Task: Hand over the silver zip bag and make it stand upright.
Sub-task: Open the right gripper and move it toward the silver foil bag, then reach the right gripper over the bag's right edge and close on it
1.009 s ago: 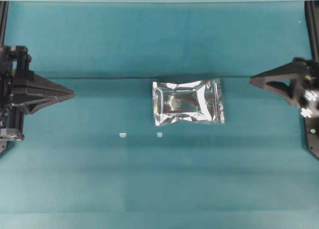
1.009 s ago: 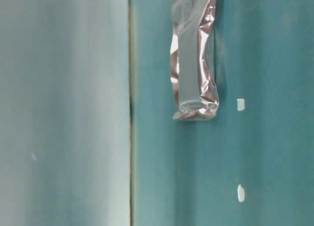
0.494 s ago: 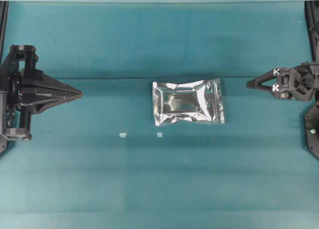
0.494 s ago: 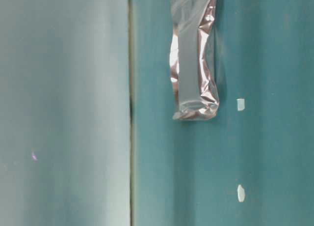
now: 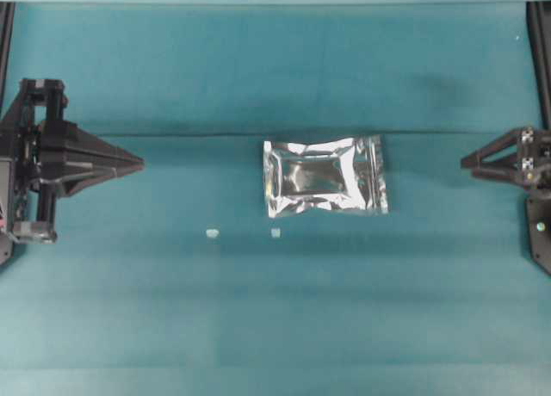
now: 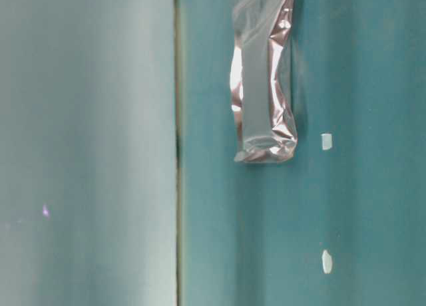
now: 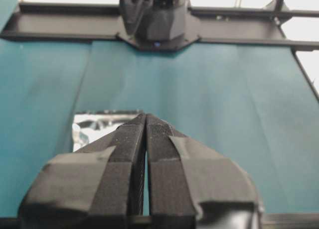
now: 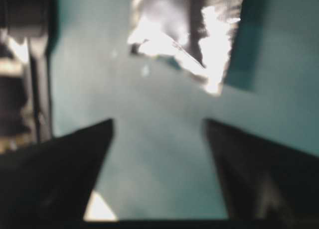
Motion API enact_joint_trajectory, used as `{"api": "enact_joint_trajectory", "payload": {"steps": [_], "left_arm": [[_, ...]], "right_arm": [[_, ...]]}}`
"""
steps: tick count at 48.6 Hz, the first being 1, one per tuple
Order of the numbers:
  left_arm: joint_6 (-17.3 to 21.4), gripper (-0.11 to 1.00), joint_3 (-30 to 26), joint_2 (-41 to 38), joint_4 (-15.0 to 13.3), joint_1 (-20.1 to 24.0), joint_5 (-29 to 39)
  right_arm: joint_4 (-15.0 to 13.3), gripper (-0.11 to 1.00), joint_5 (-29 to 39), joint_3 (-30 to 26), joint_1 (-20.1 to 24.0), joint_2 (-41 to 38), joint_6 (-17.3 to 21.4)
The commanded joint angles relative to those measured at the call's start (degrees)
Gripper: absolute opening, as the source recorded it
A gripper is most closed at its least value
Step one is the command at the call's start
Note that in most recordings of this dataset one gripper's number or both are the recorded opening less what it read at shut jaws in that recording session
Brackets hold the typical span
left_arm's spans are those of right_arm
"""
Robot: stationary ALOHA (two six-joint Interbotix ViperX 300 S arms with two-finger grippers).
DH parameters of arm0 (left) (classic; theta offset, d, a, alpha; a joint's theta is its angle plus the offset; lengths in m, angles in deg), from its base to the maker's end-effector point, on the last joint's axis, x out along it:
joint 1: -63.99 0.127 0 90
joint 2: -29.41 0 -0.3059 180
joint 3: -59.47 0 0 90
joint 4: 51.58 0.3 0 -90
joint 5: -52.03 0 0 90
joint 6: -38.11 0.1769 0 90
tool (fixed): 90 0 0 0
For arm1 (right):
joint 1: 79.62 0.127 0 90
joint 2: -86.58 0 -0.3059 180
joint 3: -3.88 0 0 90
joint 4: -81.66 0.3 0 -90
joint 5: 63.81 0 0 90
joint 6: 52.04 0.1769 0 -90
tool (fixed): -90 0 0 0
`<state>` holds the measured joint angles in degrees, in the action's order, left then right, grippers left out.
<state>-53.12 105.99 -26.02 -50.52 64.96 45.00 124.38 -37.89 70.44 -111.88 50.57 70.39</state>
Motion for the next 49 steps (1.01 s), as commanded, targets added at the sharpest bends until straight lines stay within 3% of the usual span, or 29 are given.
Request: {"api": "enact_joint_trajectory", "payload": {"steps": [1,18,28,37,49], "left_arm": [[0.09,-0.01,-1.49,-0.09,0.18,0.26,-0.18],[0.00,-0.01,-1.49,-0.09,0.18,0.97,-0.09],[0.00,-0.01,-1.49,-0.09,0.18,1.41,-0.18],[0.00,-0.01,-1.49,-0.09,0.18,1.49,-0.18],[-0.44,-0.01,-1.41,0.00,0.18,1.49,-0.09]], "right_arm": [[-0.09,0.93,-0.09,0.88,-2.20,0.09,0.88],[-1.14,0.91,-0.18,0.26,-3.08,-1.76,0.44],[-0.97,0.91,-1.58,-5.54,-2.72,-4.75,0.35],[-0.79,0.91,-2.37,-7.73,0.00,-13.45,0.00],[-0.79,0.91,-11.78,-9.84,6.86,-27.33,-0.18]]}}
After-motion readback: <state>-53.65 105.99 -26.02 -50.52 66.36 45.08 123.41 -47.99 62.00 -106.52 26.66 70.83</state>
